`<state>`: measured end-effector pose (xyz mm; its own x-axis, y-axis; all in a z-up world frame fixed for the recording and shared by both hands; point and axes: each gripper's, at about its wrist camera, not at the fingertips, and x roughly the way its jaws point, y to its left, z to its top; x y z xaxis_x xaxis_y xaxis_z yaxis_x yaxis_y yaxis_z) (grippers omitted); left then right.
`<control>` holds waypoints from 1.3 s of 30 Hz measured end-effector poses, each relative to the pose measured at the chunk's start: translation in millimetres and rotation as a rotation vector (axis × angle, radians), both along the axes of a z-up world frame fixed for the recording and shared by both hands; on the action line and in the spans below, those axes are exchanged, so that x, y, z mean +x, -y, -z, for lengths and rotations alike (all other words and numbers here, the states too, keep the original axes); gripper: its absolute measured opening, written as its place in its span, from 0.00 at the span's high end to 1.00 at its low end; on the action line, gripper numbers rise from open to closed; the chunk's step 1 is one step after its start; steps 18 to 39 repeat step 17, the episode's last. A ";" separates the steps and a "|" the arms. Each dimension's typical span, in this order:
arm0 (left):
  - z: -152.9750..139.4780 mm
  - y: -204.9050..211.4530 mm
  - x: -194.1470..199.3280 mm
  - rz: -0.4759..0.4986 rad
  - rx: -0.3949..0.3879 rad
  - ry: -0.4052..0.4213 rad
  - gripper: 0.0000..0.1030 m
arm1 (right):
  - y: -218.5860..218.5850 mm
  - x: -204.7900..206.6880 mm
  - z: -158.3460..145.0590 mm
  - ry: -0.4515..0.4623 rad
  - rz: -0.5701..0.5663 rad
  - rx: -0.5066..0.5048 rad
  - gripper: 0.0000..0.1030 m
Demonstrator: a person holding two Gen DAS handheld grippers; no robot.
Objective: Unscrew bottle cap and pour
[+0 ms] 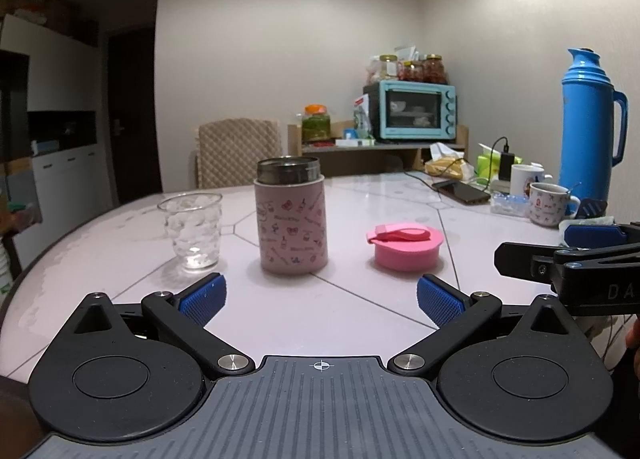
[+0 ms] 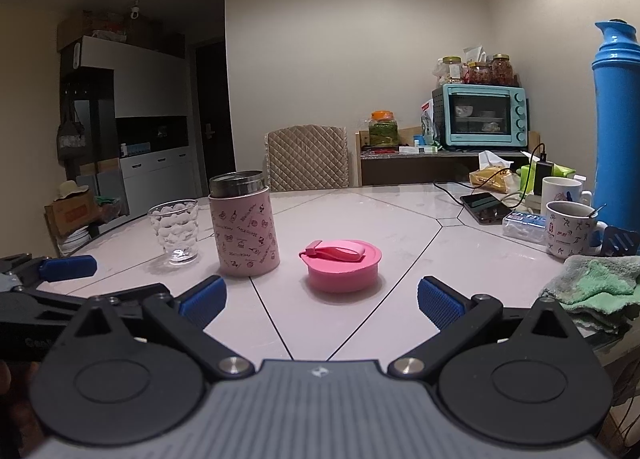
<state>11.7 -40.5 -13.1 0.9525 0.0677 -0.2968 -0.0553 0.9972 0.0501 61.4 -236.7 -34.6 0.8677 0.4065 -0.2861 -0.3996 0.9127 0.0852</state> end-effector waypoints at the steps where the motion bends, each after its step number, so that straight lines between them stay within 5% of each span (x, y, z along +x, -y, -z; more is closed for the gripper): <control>1: -0.2 -0.6 -0.3 0.000 -0.001 0.001 0.00 | -0.7 -0.4 -0.2 0.001 0.000 0.001 0.00; 39: 0.9 -3.1 -5.0 -0.010 0.002 0.023 0.00 | 0.1 -8.3 -10.6 0.042 -0.001 0.021 0.00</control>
